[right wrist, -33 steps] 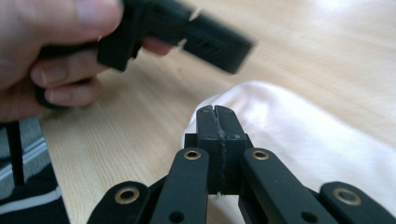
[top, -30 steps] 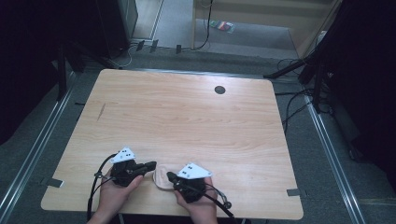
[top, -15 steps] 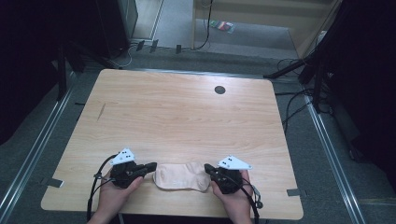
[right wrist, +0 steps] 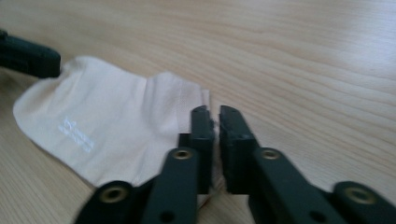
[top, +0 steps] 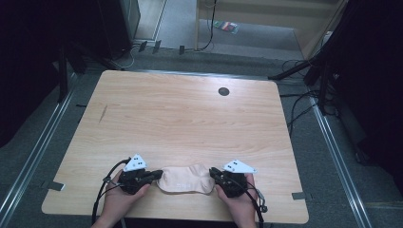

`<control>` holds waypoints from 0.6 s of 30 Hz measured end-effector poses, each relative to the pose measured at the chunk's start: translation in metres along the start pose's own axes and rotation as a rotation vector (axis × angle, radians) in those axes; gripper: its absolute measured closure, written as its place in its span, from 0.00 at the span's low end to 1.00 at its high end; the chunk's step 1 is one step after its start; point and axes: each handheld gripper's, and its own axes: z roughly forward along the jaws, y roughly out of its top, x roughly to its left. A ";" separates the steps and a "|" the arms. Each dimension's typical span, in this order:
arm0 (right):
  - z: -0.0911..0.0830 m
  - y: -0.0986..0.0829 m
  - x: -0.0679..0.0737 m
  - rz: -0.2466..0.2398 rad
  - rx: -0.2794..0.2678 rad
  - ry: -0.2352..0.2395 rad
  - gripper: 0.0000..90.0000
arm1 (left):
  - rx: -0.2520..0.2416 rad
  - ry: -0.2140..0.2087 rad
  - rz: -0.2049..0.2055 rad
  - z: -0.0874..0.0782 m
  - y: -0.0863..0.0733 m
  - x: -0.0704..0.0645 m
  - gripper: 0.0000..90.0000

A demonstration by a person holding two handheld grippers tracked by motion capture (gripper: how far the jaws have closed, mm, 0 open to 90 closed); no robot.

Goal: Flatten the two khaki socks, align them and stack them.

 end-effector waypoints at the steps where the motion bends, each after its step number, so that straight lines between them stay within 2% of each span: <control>1: -0.002 0.000 -0.001 0.022 -0.007 0.016 0.89 | -0.010 -0.017 0.000 -0.002 0.001 0.000 1.00; 2: -0.003 -0.001 -0.002 0.031 -0.006 0.032 0.87 | -0.016 -0.025 0.005 -0.003 0.001 -0.001 1.00; 4: -0.001 -0.003 0.000 0.027 0.012 0.029 0.85 | -0.017 -0.037 0.021 -0.004 0.001 -0.002 1.00; 5: 0.001 -0.004 0.001 0.024 0.021 0.033 0.87 | -0.009 -0.039 0.025 -0.003 0.001 -0.003 1.00; 8: 0.004 -0.005 0.004 -0.005 0.045 0.003 1.00 | 0.015 -0.030 0.036 0.001 -0.001 -0.004 1.00; 9: 0.004 -0.004 0.004 -0.007 0.046 0.000 1.00 | 0.022 -0.028 0.042 0.002 0.000 -0.004 1.00; 14: -0.002 0.001 0.000 -0.004 0.013 -0.028 1.00 | 0.032 -0.023 0.044 0.003 -0.001 -0.003 1.00; 16: -0.003 0.001 -0.002 0.020 0.001 -0.024 1.00 | 0.031 -0.025 0.042 0.003 -0.001 -0.003 1.00; 17: -0.003 0.001 -0.002 0.030 0.002 -0.015 0.98 | 0.030 -0.025 0.042 0.003 -0.001 -0.003 1.00; 18: -0.001 -0.001 -0.002 0.040 0.012 -0.001 0.86 | 0.031 -0.025 0.042 0.003 -0.001 -0.003 1.00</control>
